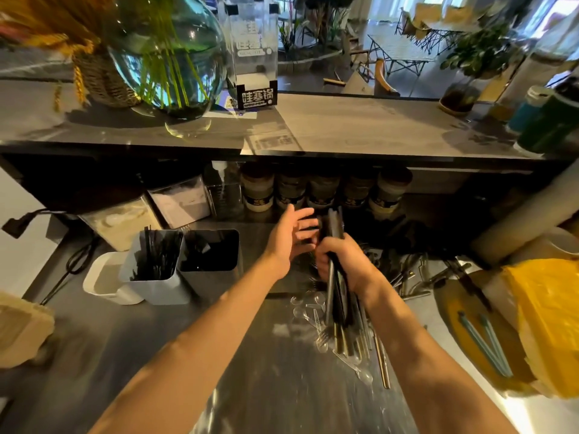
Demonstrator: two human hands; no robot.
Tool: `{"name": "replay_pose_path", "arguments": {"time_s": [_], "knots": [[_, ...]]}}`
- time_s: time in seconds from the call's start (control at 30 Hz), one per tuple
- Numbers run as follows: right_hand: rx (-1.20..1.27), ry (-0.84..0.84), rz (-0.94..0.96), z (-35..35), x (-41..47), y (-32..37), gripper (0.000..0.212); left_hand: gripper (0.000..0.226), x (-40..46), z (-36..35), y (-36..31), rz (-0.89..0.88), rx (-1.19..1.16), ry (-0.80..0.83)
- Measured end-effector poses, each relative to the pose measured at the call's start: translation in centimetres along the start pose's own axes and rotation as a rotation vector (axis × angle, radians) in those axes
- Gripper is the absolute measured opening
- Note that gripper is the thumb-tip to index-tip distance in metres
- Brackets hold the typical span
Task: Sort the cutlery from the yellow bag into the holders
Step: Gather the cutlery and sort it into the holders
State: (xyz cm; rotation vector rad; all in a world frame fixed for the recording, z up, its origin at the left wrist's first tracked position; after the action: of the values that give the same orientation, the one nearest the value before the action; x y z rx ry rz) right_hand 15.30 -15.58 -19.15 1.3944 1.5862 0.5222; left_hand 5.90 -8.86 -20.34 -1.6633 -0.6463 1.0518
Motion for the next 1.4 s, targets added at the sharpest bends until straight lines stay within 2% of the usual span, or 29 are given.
{"name": "replay_pose_path", "arguments": {"time_s": [0.07, 0.17, 0.27, 0.37, 0.5, 0.63, 0.7, 0.8, 0.87, 0.97, 1.07, 1.13, 1.2, 1.3, 1.4], "knots": [[0.168, -0.076, 0.155, 0.5, 0.6, 1.8, 0.010, 0.062, -1.0, -0.9, 2.4, 0.147, -0.102, -0.022], [0.334, -0.184, 0.348, 1.5, 1.0, 4.6, 0.017, 0.071, -3.2, -3.3, 5.4, 0.298, -0.134, 0.102], [0.339, -0.234, 0.471, 2.3, 1.0, 6.3, 0.018, 0.077, -4.2, -4.8, 6.1, 0.341, -0.164, 0.165], [0.343, -0.266, 0.530, 3.0, 0.8, 6.8, 0.016, 0.083, -4.4, -5.8, 5.9, 0.438, -0.332, 0.154], [0.325, -0.248, 0.492, 3.6, 0.2, 5.9, 0.016, 0.075, -3.7, -6.4, 4.8, 0.435, -0.581, -0.007], [0.420, -0.263, 0.405, 3.9, -0.2, 3.7, 0.026, 0.058, -2.5, -6.4, 4.3, 0.444, -0.566, -0.261], [0.440, -0.247, 0.386, 3.8, -0.5, 3.0, 0.025, 0.050, -2.3, -6.9, 4.4, 0.459, -0.561, -0.348], [0.380, -0.237, 0.364, 3.6, -0.7, 2.5, 0.014, 0.042, -2.4, -8.5, 4.2, 0.497, -0.503, -0.368], [0.301, -0.284, 0.340, 4.1, -0.4, 2.9, 0.008, 0.039, -2.6, -9.5, 3.7, 0.514, -0.454, -0.318], [0.319, -0.288, 0.286, 5.6, 0.1, 4.4, 0.013, 0.040, -2.3, -10.3, 3.1, 0.444, -0.337, -0.210], [0.314, -0.251, 0.263, 6.5, 0.1, 6.1, 0.019, 0.054, -1.6, -10.4, 3.0, 0.304, -0.184, -0.112], [0.298, -0.245, 0.252, 7.1, 0.2, 6.7, 0.019, 0.067, -1.7, -10.7, 3.0, 0.267, -0.096, -0.032], [0.267, -0.209, 0.220, 7.6, 0.5, 6.9, 0.022, 0.071, -2.2, -10.8, 2.7, 0.255, 0.006, 0.028], [0.144, -0.145, 0.119, 8.2, 0.7, 6.1, 0.035, 0.058, -3.0, -11.0, 2.0, 0.207, 0.174, 0.145], [0.128, -0.041, 0.039, 7.9, 0.3, 5.0, 0.037, 0.027, -3.7, -11.4, 1.8, 0.203, 0.320, 0.186]]}}
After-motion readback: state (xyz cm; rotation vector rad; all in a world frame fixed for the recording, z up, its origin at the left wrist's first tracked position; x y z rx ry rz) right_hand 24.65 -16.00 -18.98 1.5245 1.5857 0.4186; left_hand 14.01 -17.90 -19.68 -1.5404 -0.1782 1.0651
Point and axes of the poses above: each hand's wrist, its own x-axis towards the middle knuckle, its own z-axis out of the back of the hand, y = z × x, the point moved 6 cm from there along x, towards the middle knuckle, and after that the axes turned 13 degrees about x, right-handed, at the moved point
